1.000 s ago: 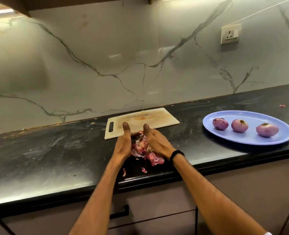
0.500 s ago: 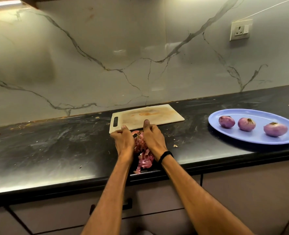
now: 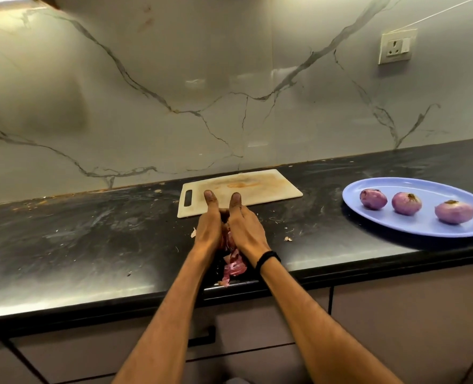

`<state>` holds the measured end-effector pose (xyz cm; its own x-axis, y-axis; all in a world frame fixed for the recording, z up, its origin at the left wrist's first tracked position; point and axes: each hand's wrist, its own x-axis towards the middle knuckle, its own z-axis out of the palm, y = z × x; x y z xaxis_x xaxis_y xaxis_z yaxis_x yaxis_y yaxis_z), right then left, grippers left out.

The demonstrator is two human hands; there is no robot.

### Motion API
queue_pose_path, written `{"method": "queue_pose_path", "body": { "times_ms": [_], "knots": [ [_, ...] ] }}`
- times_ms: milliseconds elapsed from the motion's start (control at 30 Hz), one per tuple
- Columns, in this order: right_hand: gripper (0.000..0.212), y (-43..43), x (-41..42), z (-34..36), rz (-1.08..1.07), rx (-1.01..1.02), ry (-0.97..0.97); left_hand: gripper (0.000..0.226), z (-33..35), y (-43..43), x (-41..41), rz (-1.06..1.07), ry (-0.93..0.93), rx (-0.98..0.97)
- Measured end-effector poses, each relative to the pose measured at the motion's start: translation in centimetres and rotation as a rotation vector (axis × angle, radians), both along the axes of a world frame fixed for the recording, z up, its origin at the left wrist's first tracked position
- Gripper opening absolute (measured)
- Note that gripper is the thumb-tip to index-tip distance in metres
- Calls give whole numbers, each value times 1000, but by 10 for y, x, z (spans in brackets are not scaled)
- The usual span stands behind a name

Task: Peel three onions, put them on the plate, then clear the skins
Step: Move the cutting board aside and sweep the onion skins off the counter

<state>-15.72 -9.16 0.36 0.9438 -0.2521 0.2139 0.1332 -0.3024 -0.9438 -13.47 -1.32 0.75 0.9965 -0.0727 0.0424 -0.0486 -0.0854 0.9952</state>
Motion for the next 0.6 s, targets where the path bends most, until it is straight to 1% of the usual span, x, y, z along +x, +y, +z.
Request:
{"method": "queue_pose_path", "body": {
  "times_ms": [33, 100, 167, 233, 300, 400, 467, 600],
  "knots": [
    [92, 2, -1, 2, -25, 5, 18, 95, -1, -4, -2, 28, 25, -25],
    [78, 8, -3, 5, -82, 42, 50, 91, -3, -10, -2, 87, 52, -136],
    [71, 16, -5, 7, -146, 128, 57, 92, -8, -9, 2, 132, 88, -264],
    [69, 22, -5, 9, -209, 220, 66, 91, -10, -5, 0, 151, 133, -411],
    [72, 25, -4, 9, -257, 324, 72, 85, -9, -1, -4, 139, 169, -583],
    [70, 32, -4, 9, -267, 551, 70, 79, -3, 3, -13, 145, 180, -798],
    [69, 35, -6, 8, -263, 698, 61, 77, 0, 7, -18, 156, 177, -895],
    [67, 36, -17, 11, -175, 963, 61, 73, 5, 11, -30, 119, 170, -998]
  ]
}}
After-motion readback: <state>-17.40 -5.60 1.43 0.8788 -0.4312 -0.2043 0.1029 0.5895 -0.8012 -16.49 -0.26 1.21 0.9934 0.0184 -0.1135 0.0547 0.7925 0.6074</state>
